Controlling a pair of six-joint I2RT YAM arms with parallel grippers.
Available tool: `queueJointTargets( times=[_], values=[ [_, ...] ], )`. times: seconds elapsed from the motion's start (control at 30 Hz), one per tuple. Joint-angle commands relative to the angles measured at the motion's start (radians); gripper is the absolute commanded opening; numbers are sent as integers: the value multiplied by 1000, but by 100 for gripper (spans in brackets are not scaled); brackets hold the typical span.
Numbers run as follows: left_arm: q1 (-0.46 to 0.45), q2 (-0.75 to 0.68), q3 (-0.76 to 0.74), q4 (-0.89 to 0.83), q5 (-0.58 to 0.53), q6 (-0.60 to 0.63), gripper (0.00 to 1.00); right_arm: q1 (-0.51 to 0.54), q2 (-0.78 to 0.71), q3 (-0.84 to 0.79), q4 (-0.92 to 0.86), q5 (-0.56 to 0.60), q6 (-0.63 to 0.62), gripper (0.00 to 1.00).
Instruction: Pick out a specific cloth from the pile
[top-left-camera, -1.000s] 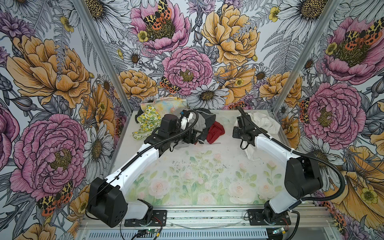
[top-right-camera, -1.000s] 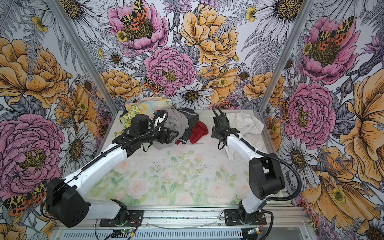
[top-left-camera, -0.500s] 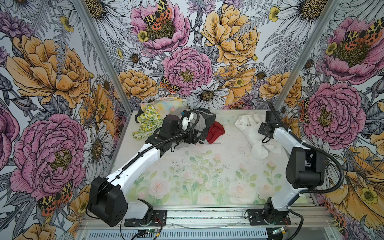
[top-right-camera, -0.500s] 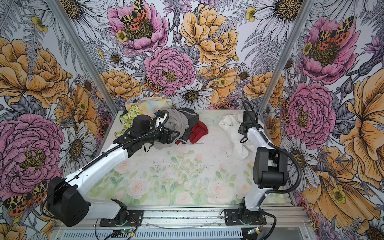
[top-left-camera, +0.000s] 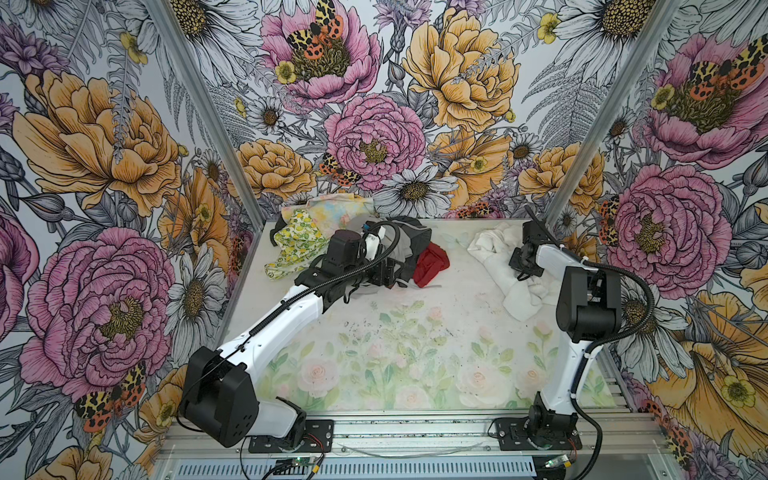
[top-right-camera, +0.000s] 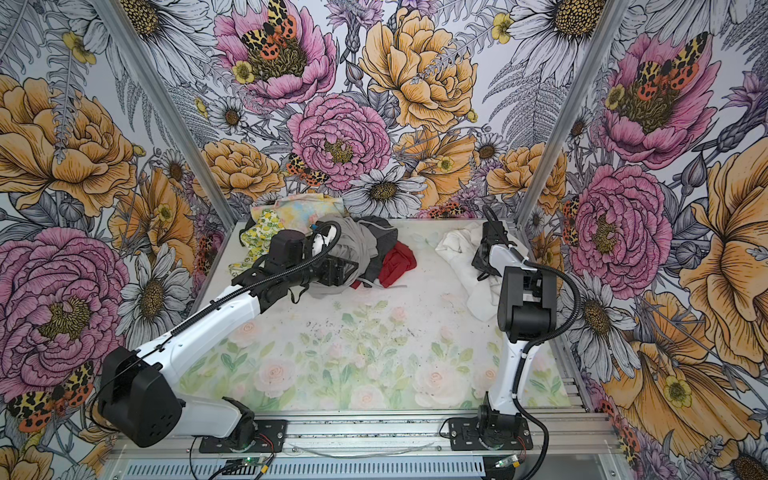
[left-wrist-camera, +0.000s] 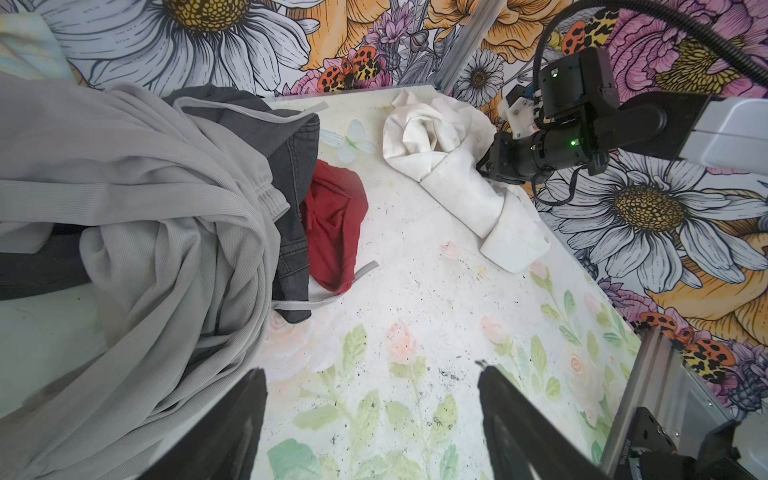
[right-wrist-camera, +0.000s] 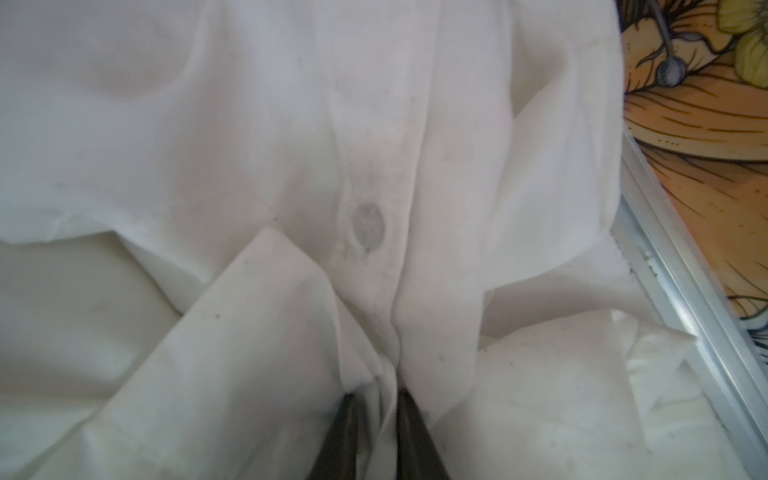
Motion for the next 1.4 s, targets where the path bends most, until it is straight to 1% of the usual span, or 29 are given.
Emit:
queueJointTargets(
  times=[0.0, 0.13, 0.2, 0.27, 0.33, 0.47, 0.57, 0.6, 0.63, 0.8, 0.87, 0.93, 1.0, 1.07, 1.2, 1.27, 1.33, 1.37],
  values=[
    [-12, 18, -10, 9, -40, 19, 82, 4, -124, 17, -12, -35, 2, 35],
    [-28, 14, -11, 5, -54, 25, 82, 24, -278, -9, -10, -38, -18, 55],
    [-32, 5, -12, 5, -48, 28, 82, 49, -350, -24, -7, -28, -39, 63],
    [-29, -10, -12, 4, -33, 43, 82, 78, -417, -46, 1, -19, -67, 70],
    [-21, -37, -18, 0, -35, 63, 83, 108, -490, -70, 5, -7, -89, 80],
    [27, -85, -31, 14, -100, 45, 83, 174, -650, -148, 69, -12, -124, 89],
    [59, -109, -38, 21, -200, 16, 84, 234, -747, -224, 134, -13, -155, 93],
    [70, -119, -46, 29, -249, 5, 84, 250, -778, -252, 146, -14, -166, 95],
    [79, -129, -55, 36, -302, -7, 84, 268, -803, -285, 163, -6, -174, 99],
    [97, -176, -91, 52, -536, -24, 89, 304, -932, -496, 297, -7, -210, 100],
    [96, -194, -96, 57, -594, -11, 90, 305, -979, -575, 344, -4, -216, 100],
    [97, -210, -109, 71, -658, -7, 94, 305, -1025, -660, 408, 4, -227, 99],
    [129, -226, -121, 81, -651, -24, 99, 305, -1058, -734, 461, 18, -235, 100],
    [181, -240, -143, 81, -629, -65, 99, 304, -1090, -807, 533, 19, -243, 99],
    [332, -290, -261, 140, -607, -135, 99, 301, -1125, -935, 691, 43, -265, 100],
    [383, -308, -342, 204, -644, -123, 99, 296, -1114, -979, 750, 55, -271, 99],
    [395, -315, -443, 316, -715, -61, 99, 282, -1084, -1018, 811, 49, -272, 100],
    [396, -315, -491, 376, -728, -33, 99, 277, -1071, -1034, 834, 45, -275, 100]
  ],
)
